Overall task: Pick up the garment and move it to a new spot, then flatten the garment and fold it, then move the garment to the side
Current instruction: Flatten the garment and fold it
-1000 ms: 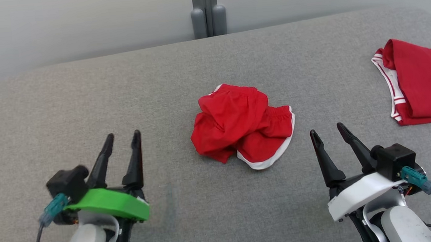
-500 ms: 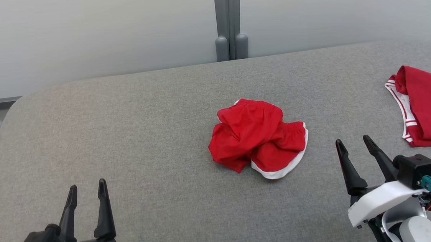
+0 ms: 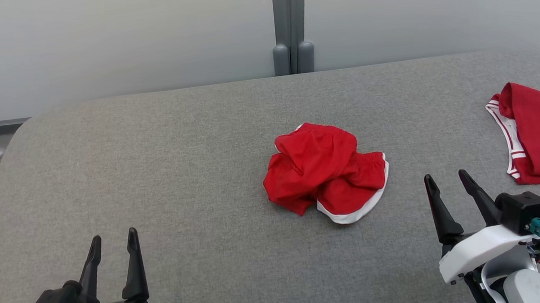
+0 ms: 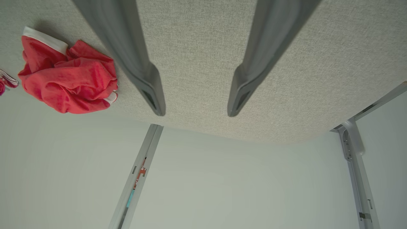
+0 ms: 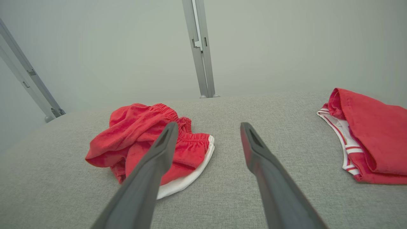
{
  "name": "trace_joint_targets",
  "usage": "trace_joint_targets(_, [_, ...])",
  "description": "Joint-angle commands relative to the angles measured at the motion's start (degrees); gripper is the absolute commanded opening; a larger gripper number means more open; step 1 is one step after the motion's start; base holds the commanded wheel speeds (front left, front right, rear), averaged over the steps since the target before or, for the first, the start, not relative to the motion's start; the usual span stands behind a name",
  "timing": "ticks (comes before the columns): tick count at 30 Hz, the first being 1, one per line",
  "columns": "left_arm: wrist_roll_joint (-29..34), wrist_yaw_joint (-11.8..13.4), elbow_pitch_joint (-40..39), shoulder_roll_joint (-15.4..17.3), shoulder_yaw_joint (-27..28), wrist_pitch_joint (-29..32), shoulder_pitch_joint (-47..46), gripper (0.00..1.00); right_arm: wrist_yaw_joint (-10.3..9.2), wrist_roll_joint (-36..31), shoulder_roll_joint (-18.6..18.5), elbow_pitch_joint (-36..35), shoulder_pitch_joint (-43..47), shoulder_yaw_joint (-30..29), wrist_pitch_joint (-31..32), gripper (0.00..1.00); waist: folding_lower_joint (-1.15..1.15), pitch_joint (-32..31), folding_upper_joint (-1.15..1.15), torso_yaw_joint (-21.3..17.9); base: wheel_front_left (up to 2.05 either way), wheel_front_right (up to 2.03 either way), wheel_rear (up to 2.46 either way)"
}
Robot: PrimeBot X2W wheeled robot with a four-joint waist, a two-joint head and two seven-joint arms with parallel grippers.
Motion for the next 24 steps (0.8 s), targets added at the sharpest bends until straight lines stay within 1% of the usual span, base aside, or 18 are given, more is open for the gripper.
trace_joint_targets(1, [-0.41, -0.23, -0.07, 0.51, -0.2, -0.15, -0.77, 1.0, -0.09, -0.01, -0.11, 0.17, -0.57, 0.0, 0.04, 1.0, 0.0, 0.07, 0.0, -0.11, 0.0, 0.0, 0.0])
trace_joint_targets(12, [-1.04, -0.25, -0.11, 0.98, -1.24, -0.15, -1.31, 1.0, -0.09, -0.43, -0.25, -0.07, -0.8, 0.41, 0.04, 1.0, 0.0, 0.85, 0.0, -0.55, 0.0, 0.0, 0.0])
trace_joint_targets(16, [-1.13, -0.25, 0.09, 1.34, -2.34, -0.15, -1.64, 1.0, -0.09, -0.28, -0.36, -0.19, -0.89, 0.67, 0.17, 1.0, 0.0, 1.36, 0.0, -0.88, 0.0, 0.0, 0.0])
trace_joint_targets(18, [-1.26, -0.26, 0.79, 2.06, -4.39, -0.16, -3.1, 1.0, -0.09, -0.16, -0.43, -0.39, -1.46, 1.0, 0.25, 1.0, 0.0, 2.08, 0.0, -1.32, 0.0, 0.0, 0.0])
trace_joint_targets(20, [-1.92, -0.25, 2.18, 3.58, -7.56, 1.53, -5.8, 1.0, -0.09, -0.27, -0.63, -0.71, -2.18, 1.5, 0.43, 1.0, 0.0, 3.24, 0.0, -1.77, 0.0, 0.0, 0.0])
trace_joint_targets(21, [-2.33, -0.24, 3.02, 4.8, -9.51, 3.24, -8.08, 1.0, -0.09, -0.41, -0.79, -0.89, -2.56, 1.88, 0.52, 1.0, 0.0, 3.99, 0.0, -2.05, 0.0, 0.0, 0.0])
trace_joint_targets(23, [-3.93, -0.2, 4.88, 6.13, -12.34, 7.49, -12.84, 1.0, -0.09, -0.6, -1.11, -1.26, -3.37, 2.49, 0.72, 1.0, 0.0, 5.53, 0.0, -2.6, 0.0, 0.0, 0.0])
trace_joint_targets(24, [-5.24, -0.2, 5.77, 6.27, -13.38, 9.76, -15.3, 1.0, -0.09, -0.57, -1.25, -1.46, -3.77, 2.8, 0.88, 1.0, 0.0, 6.38, 0.0, -2.87, 0.0, 0.0, 0.0])
